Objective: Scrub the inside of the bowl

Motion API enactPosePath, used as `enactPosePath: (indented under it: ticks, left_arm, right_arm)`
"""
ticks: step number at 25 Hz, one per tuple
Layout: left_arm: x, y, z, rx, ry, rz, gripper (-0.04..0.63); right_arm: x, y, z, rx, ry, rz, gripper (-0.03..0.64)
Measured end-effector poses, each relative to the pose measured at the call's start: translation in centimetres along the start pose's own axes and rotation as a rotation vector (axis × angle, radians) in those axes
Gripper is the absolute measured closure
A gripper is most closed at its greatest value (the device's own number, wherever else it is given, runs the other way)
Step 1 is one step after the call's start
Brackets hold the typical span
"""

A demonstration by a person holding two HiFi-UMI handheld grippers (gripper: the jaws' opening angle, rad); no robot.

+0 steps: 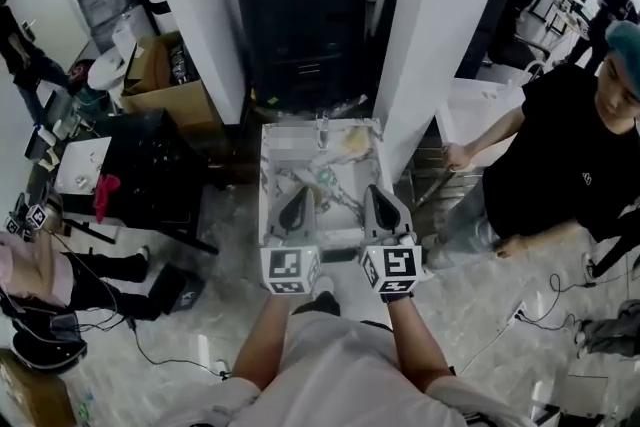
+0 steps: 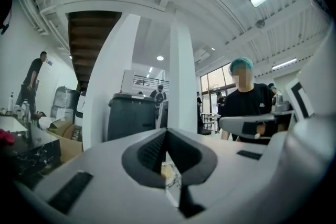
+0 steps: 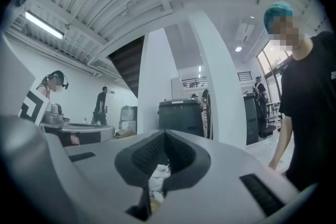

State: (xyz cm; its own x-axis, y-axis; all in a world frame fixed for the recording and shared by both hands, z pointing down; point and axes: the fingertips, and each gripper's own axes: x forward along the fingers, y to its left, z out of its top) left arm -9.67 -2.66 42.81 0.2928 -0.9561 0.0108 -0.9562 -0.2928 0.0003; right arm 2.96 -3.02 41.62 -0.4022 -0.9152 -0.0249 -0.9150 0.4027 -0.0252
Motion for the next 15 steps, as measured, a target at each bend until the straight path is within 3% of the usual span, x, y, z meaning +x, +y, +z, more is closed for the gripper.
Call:
enactPosePath:
  ticks: [4,7,10,15]
  left_arm:
    - [4.0,3.6,-1.2,-0.004,0.035,-0.019,0.584]
    - [6.1,4.6,-2.5,0.034,0.075,-0.034,0.584]
    - [7.3,5.1,-4.7,0.085,0.153,-0.063,0.584]
    - [9.6,6.2,-8.5,0.087,0.27,-0.103,0.584]
  right_arm:
    - [4.5,0.2,-0.7,0.0,0.031,-0.01,0.609]
    - [6.5,-0.2,-2.0,0.001,0.071,-0.016,0.609]
    - [7.7,-0.5,-2.9,0.005,0.103,-0.025,0.609]
    - [10.0,-1.9,-4.2,0.001,0.125,-0.011,0.609]
